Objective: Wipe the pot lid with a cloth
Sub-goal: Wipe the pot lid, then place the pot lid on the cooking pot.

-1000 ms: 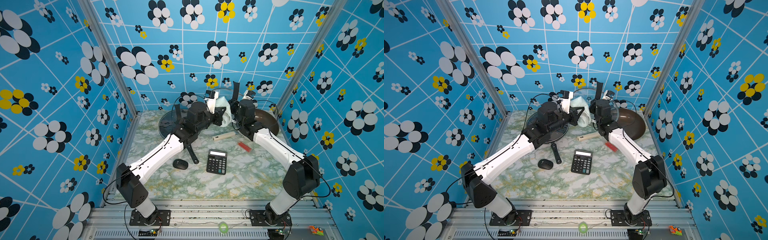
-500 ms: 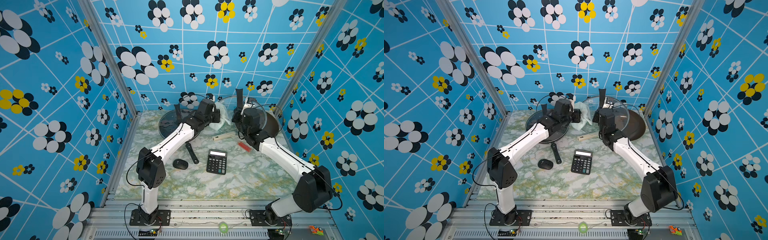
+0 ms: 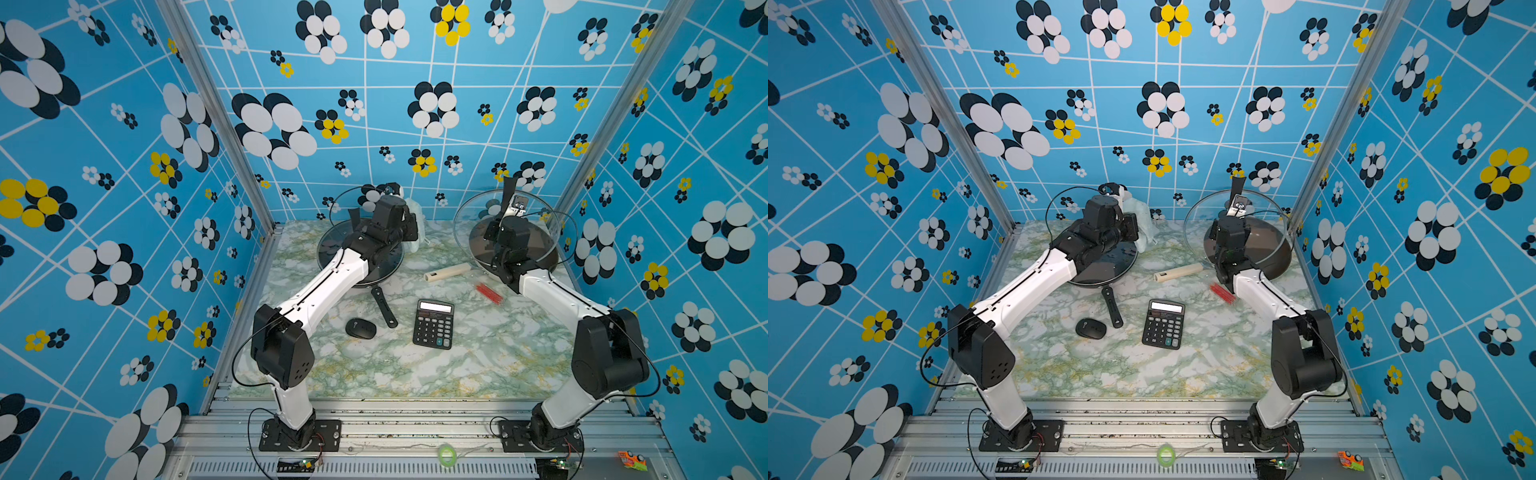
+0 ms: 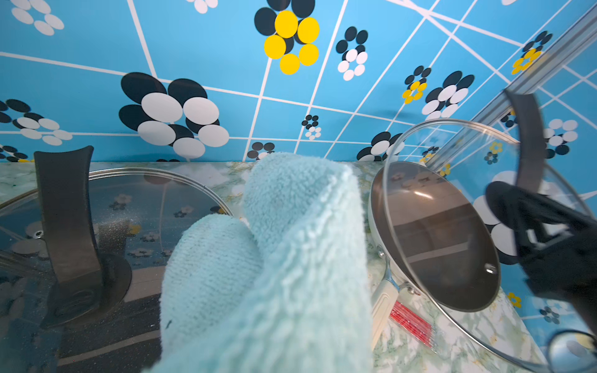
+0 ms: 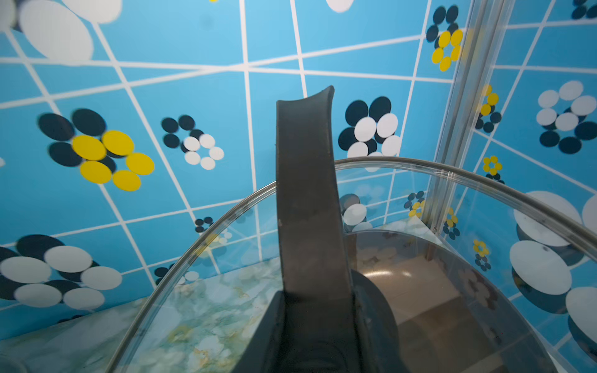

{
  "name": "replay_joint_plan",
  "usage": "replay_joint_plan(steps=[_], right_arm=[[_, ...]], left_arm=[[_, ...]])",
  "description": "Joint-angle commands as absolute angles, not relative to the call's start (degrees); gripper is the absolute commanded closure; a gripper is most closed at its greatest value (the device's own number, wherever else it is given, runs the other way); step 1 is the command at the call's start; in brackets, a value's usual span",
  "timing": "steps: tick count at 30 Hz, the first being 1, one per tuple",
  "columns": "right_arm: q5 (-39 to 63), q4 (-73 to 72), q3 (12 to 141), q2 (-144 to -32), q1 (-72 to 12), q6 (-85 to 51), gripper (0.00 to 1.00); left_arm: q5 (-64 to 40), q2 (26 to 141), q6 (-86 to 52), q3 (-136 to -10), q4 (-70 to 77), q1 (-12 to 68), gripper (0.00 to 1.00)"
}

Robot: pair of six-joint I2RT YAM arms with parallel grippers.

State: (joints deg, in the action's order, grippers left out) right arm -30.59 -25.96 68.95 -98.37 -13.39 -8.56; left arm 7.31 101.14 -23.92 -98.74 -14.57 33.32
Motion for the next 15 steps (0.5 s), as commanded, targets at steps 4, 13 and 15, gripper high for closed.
replay_joint_plan(steps=[4,13,15], right_arm=[[-32.4,-45.7,73.5,-105.8,-10.1,-7.9,1.0],[-33.3,-48.5,76.8,-114.2,-7.1,-10.4,1.0],[-33.8,-48.6,76.6,-114.7,-5.4,-11.4,1.0]], left_arm=[[6.5,95.2,-20.8,-95.6,-11.5,34.9,1.0],[6.3,93.7,-19.8,-94.8,-10.3,35.6,1.0],[6.8,94.0,-19.8,-94.9,-9.6,35.9,1.0]])
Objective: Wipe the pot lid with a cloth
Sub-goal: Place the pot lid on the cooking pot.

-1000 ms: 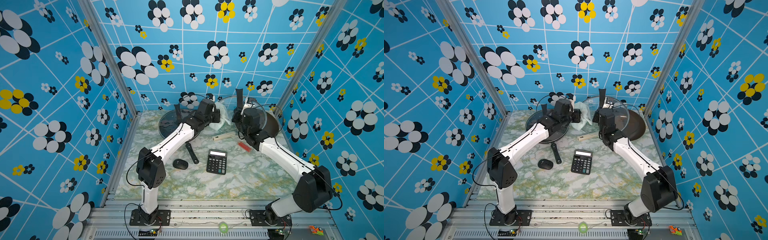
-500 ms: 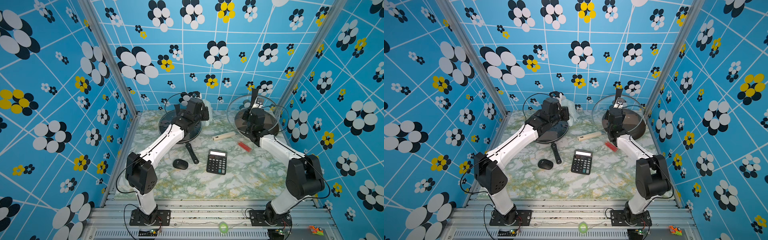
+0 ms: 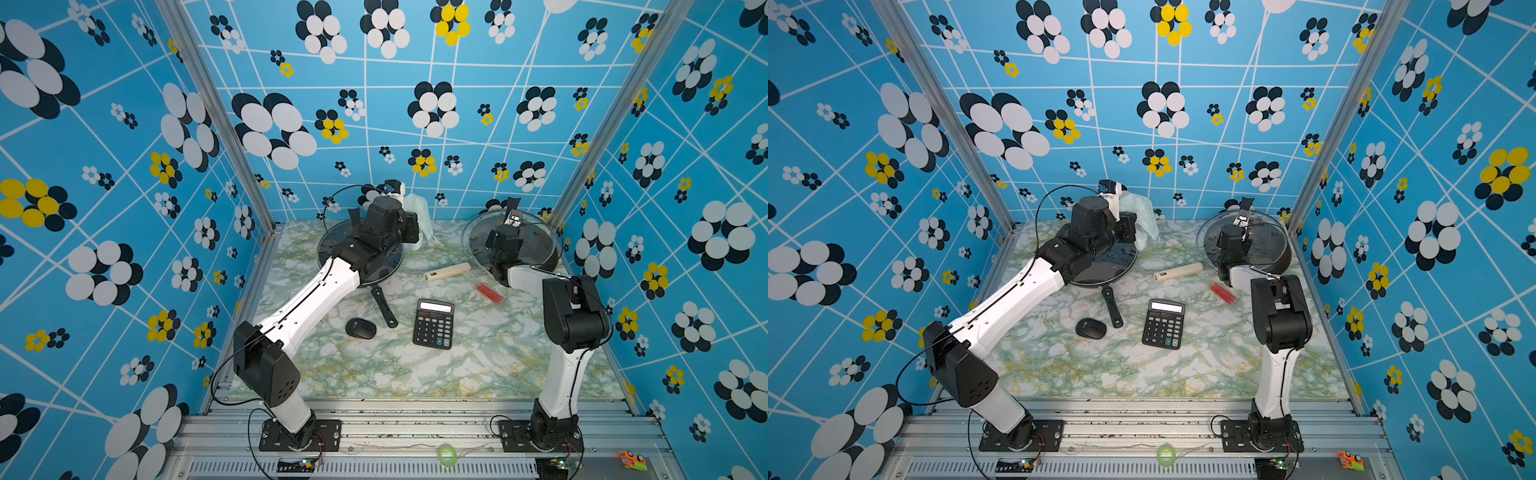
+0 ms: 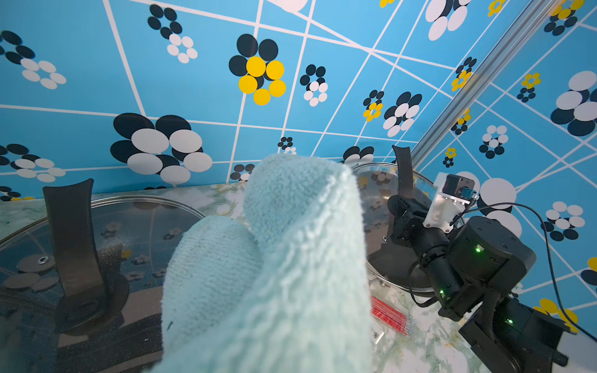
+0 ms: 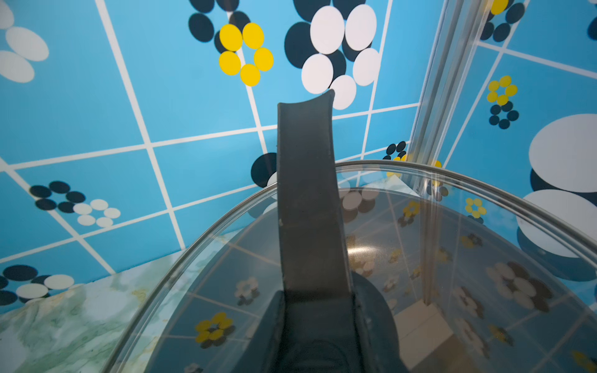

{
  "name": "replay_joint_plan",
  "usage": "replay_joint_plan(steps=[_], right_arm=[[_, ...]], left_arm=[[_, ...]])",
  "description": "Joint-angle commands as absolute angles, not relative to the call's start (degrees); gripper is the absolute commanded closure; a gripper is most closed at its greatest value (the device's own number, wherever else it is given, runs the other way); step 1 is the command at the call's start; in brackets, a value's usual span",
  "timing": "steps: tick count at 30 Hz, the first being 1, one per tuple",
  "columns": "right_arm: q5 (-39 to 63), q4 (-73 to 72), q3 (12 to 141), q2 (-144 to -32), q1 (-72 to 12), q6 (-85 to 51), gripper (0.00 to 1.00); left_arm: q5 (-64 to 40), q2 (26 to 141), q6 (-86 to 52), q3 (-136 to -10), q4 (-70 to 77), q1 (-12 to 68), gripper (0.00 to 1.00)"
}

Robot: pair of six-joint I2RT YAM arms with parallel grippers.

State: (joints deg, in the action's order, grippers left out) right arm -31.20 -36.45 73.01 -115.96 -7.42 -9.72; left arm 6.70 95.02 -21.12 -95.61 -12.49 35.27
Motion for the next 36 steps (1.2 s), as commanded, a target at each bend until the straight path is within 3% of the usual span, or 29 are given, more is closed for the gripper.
replay_joint_plan(steps=[1,7,21,36], right_arm=[[-33.8,-48.9,76.3,-114.6,-4.8,-12.1,1.0],[-32.1,-51.3,71.0,-112.8,-1.4,-23.6,1.0],[-22.4,-49.4,71.2,-115.8,-1.6,-22.7,1.0],[-21.5,-44.6,72.6,-116.9,-3.9,-20.0,1.0]], left_arm=[[6.9,94.1,-19.8,-95.0,-9.4,36.0,1.0],[8.2,94.7,-20.0,-95.2,-9.5,36.2,1.0],[8.5,95.8,-19.4,-96.4,-10.2,36.2,1.0],[9.8,94.9,-19.8,-94.5,-8.7,36.1,1.0]])
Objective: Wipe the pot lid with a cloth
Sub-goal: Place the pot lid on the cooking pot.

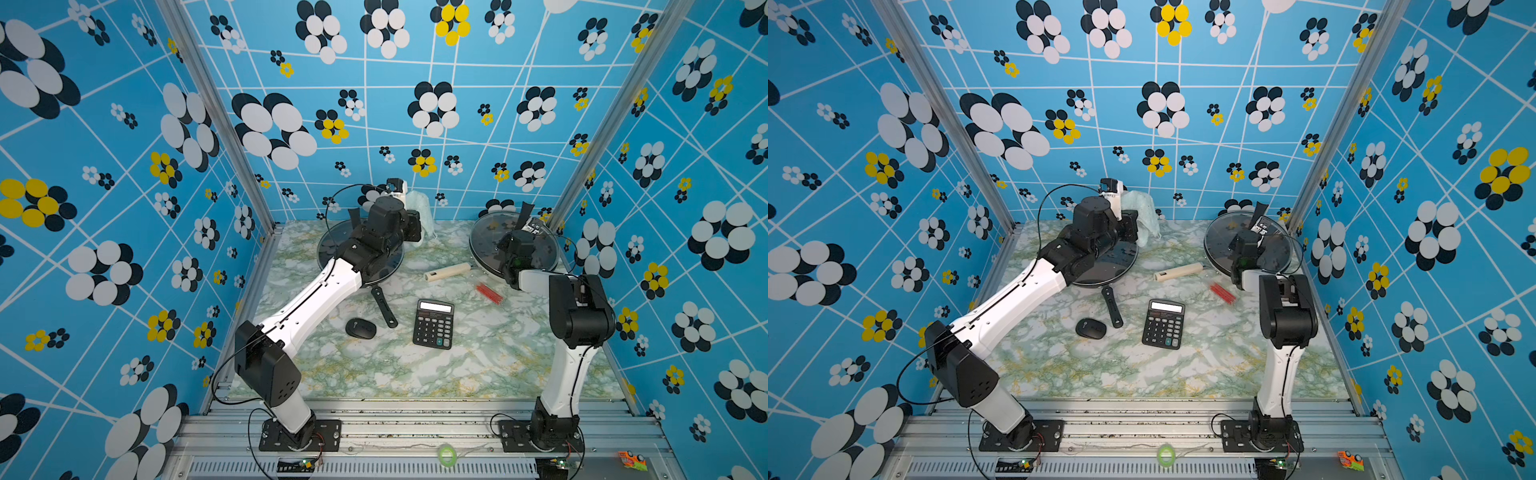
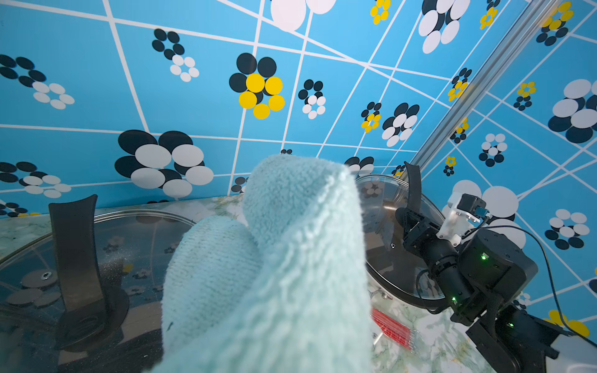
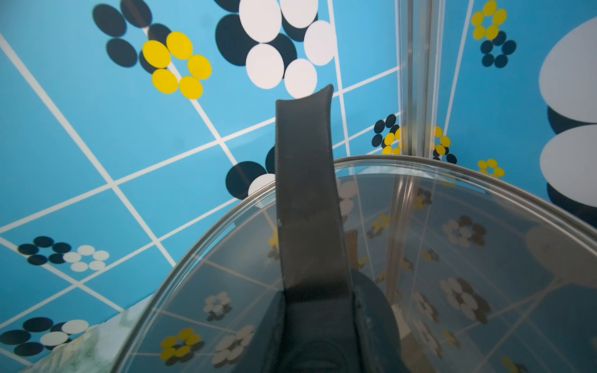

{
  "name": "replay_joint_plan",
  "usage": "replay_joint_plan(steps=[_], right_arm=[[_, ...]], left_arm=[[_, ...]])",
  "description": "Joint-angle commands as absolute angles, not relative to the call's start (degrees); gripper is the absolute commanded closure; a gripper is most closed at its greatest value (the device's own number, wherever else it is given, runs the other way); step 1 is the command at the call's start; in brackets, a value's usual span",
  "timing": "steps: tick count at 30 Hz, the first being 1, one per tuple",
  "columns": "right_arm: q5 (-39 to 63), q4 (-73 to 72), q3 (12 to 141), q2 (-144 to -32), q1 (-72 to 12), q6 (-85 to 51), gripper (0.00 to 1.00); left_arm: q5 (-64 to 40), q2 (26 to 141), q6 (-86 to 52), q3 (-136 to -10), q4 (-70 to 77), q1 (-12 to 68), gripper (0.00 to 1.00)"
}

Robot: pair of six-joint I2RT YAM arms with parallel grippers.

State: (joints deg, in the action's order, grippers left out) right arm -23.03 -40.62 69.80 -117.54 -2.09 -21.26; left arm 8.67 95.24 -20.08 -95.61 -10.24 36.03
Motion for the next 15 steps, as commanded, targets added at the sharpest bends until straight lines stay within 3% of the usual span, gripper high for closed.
replay_joint_plan(steps=[1,15], right_arm=[[-22.0,-44.6,72.3,-116.9,-4.1,-20.2,1.0],[-26.9,-45.2,67.6,-114.4,-3.6,-19.4,1.0]], left_arm=[[9.8,95.0,-19.8,-94.5,-8.6,36.0,1.0],[9.1,95.4,-20.2,-94.8,-8.8,35.3,1.0]])
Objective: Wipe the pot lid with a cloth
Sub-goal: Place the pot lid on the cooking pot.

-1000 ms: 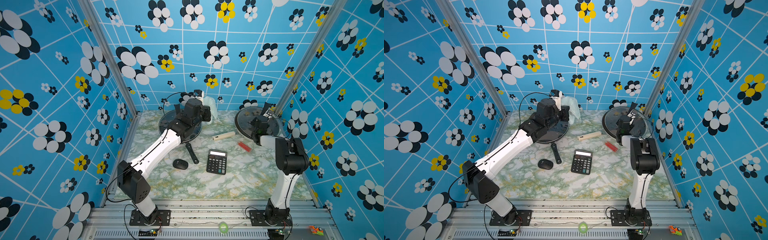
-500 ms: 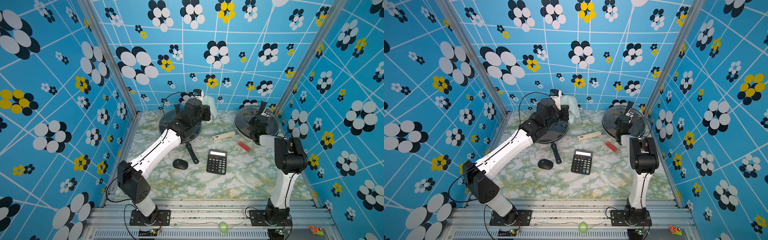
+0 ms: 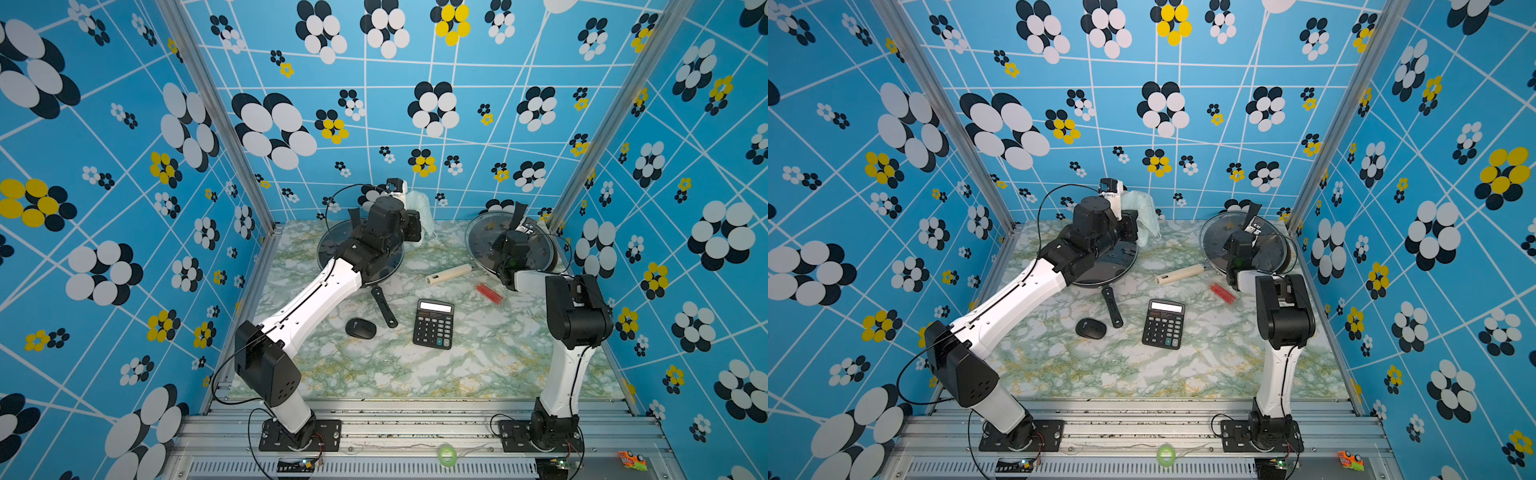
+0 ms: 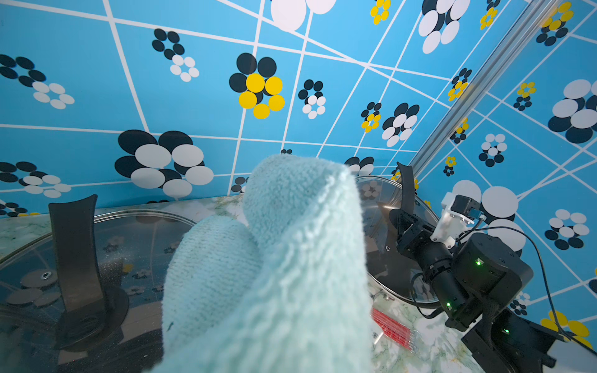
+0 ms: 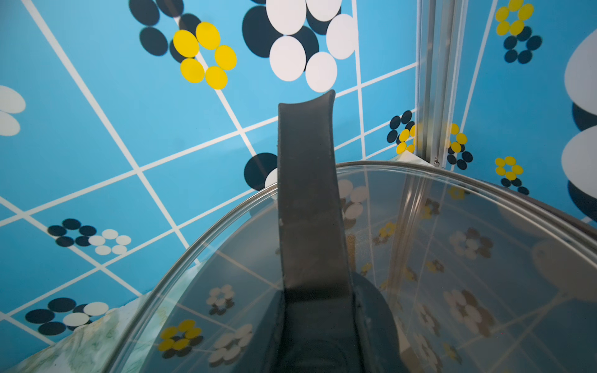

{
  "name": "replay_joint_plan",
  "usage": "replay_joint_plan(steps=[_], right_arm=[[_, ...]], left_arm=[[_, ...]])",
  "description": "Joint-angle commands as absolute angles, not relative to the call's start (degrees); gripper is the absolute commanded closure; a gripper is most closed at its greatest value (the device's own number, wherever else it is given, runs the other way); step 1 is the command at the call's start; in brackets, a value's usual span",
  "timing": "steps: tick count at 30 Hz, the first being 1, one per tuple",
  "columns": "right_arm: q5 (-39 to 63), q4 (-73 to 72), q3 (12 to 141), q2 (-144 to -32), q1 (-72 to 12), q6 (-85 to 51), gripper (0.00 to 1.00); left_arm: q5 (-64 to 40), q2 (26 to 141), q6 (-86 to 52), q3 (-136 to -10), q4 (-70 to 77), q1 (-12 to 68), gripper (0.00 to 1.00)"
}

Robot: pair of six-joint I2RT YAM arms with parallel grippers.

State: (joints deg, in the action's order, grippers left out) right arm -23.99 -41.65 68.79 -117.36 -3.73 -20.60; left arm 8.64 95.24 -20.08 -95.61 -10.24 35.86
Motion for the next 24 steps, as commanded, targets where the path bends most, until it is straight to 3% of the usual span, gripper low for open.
replay_joint_plan(steps=[1,9,24], right_arm=[[-26.9,-45.7,67.3,-114.3,-3.2,-20.1,1.0],[-24.5,-44.9,67.6,-114.9,-1.7,-21.8,1.0],[-28.8,-42.3,66.1,-112.7,-1.7,-19.5,1.0]], left_arm=[[8.9,95.5,-20.2,-94.8,-8.8,35.2,1.0],[8.3,96.0,-20.0,-95.6,-9.7,35.2,1.0],[8.1,95.8,-20.4,-95.2,-9.8,35.2,1.0]])
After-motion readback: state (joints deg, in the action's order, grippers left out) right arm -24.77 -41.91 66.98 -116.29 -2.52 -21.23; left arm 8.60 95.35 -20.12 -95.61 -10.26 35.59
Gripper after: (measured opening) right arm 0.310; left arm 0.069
